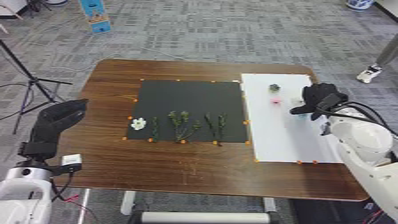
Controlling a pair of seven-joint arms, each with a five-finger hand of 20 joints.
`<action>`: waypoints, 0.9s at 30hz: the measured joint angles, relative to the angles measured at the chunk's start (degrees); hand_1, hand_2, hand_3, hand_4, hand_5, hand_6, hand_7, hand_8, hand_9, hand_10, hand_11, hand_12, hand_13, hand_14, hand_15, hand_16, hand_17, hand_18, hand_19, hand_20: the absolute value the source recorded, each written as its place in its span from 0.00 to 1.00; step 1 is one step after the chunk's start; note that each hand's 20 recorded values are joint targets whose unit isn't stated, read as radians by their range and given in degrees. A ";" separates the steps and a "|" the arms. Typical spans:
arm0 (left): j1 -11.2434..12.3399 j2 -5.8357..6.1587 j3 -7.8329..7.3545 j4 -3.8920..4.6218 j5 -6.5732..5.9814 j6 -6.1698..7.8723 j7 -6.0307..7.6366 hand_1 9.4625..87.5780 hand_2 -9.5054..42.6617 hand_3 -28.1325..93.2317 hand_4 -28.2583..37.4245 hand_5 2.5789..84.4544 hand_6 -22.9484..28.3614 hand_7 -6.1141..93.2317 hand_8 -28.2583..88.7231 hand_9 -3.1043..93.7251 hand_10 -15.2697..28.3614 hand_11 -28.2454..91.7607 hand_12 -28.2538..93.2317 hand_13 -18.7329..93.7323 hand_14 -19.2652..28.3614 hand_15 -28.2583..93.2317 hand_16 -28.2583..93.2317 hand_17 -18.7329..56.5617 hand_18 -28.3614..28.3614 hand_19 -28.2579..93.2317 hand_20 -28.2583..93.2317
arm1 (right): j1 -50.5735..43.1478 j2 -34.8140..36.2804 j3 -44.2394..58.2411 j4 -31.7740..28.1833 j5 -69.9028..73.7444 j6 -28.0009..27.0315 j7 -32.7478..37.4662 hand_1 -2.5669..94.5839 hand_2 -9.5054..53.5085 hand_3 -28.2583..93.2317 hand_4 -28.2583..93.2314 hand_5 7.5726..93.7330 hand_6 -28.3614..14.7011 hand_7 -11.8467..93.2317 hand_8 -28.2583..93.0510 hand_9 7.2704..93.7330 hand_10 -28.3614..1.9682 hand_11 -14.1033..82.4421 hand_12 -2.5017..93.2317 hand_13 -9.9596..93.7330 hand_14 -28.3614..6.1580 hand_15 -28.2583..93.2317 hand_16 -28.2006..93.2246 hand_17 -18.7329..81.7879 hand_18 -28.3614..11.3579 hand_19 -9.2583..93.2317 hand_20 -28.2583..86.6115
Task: Arrange flowers
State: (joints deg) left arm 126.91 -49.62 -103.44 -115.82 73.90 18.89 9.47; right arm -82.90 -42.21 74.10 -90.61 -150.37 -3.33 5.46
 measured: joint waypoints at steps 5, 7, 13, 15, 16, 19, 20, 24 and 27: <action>-0.26 0.00 0.05 0.00 -0.02 -0.36 -0.09 0.19 0.06 0.83 0.06 0.55 0.50 0.22 0.17 0.50 0.62 0.38 0.33 0.47 0.66 0.31 0.23 0.33 0.66 0.27 0.36 | 0.74 -1.82 1.57 3.16 -3.10 -2.17 -1.06 0.27 0.00 0.73 0.05 0.75 0.66 0.39 0.18 0.91 0.58 0.66 0.38 0.90 0.57 0.85 0.59 0.68 0.08 1.00 0.85; -0.27 -0.03 -0.02 -0.05 -0.06 -0.56 -0.11 0.19 0.06 0.83 0.06 0.55 0.50 0.22 0.17 0.50 0.62 0.38 0.33 0.47 0.66 0.31 0.23 0.33 0.66 0.27 0.36 | 0.90 -2.57 1.93 4.40 -3.87 -3.82 -1.50 0.26 0.00 0.73 0.05 0.75 0.66 0.39 0.18 0.91 0.58 0.66 0.38 0.90 0.57 0.85 0.58 0.68 0.08 1.00 0.85; -0.07 -0.15 -0.67 -0.45 -0.55 -0.84 -0.15 0.19 0.07 0.83 0.06 0.55 0.51 0.22 0.17 0.50 0.62 0.38 0.33 0.47 0.66 0.31 0.23 0.33 0.66 0.27 0.36 | 0.39 -3.90 2.65 5.22 -3.90 -5.89 -1.90 0.26 0.00 0.73 0.05 0.75 0.66 0.39 0.18 0.91 0.58 0.66 0.38 0.90 0.57 0.85 0.58 0.69 0.08 1.00 0.85; -0.01 -0.15 -0.77 -0.50 -0.69 -0.90 -0.15 0.19 0.07 0.83 0.06 0.55 0.51 0.22 0.17 0.50 0.62 0.38 0.33 0.47 0.66 0.31 0.23 0.33 0.66 0.27 0.36 | 0.39 -3.95 2.65 5.20 -3.79 -5.77 -1.81 0.26 0.00 0.73 0.05 0.75 0.66 0.39 0.18 0.91 0.58 0.66 0.38 0.90 0.57 0.85 0.58 0.69 0.08 1.00 0.85; 0.03 -0.15 -0.79 -0.52 -0.73 -0.95 -0.15 0.19 0.07 0.83 0.06 0.55 0.51 0.22 0.17 0.50 0.62 0.38 0.33 0.47 0.66 0.31 0.23 0.33 0.67 0.27 0.36 | 0.39 -3.95 2.64 5.20 -3.73 -5.71 -1.76 0.26 0.00 0.74 0.06 0.75 0.66 0.39 0.18 0.91 0.58 0.66 0.38 0.90 0.57 0.85 0.58 0.69 0.08 1.00 0.85; 0.15 -0.15 -0.81 -0.55 -0.79 -1.18 -0.16 0.18 0.07 0.83 0.06 0.55 0.51 0.22 0.17 0.50 0.62 0.38 0.33 0.47 0.66 0.31 0.23 0.33 0.66 0.27 0.36 | 0.40 -3.89 2.37 5.19 -3.38 -5.32 -1.68 0.28 0.06 0.74 0.07 0.76 0.67 0.39 0.18 0.91 0.58 0.66 0.38 0.90 0.57 0.84 0.58 0.69 0.08 1.00 0.85; 0.17 -0.15 -0.81 -0.55 -0.81 -1.28 -0.17 0.18 0.08 0.83 0.05 0.55 0.51 0.22 0.17 0.50 0.62 0.38 0.33 0.47 0.66 0.31 0.23 0.33 0.67 0.27 0.36 | 0.40 -3.84 2.24 5.17 -3.09 -5.17 -1.65 0.28 0.08 0.74 0.07 0.76 0.67 0.40 0.18 0.92 0.58 0.66 0.38 0.90 0.57 0.84 0.58 0.69 0.08 1.00 0.85; 0.16 -0.15 -0.77 -0.55 -0.91 -1.63 -0.24 0.18 0.08 0.84 0.05 0.55 0.51 0.22 0.17 0.50 0.62 0.38 0.33 0.47 0.66 0.31 0.23 0.33 0.66 0.27 0.36 | 0.40 -3.68 2.02 4.94 -1.02 -4.90 -1.85 0.37 0.18 0.73 0.06 0.77 0.70 0.44 0.17 0.94 0.61 0.65 0.37 0.91 0.58 0.85 0.58 0.70 0.09 1.00 0.86; 0.12 -0.15 -0.72 -0.55 -1.16 -1.74 -0.24 0.18 0.08 0.84 0.05 0.55 0.51 0.22 0.17 0.50 0.62 0.38 0.33 0.47 0.66 0.31 0.23 0.33 0.66 0.27 0.36 | 0.55 -3.54 1.72 4.67 1.21 -4.91 -2.14 0.47 0.21 0.71 0.06 0.79 0.73 0.46 0.27 0.94 0.62 0.65 0.38 0.92 0.59 0.84 0.58 0.70 0.10 1.00 0.86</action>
State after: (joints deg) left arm 127.03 -49.77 -104.16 -116.37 72.73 17.15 9.23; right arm -82.35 -45.74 75.82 -85.94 -149.16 -8.24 3.31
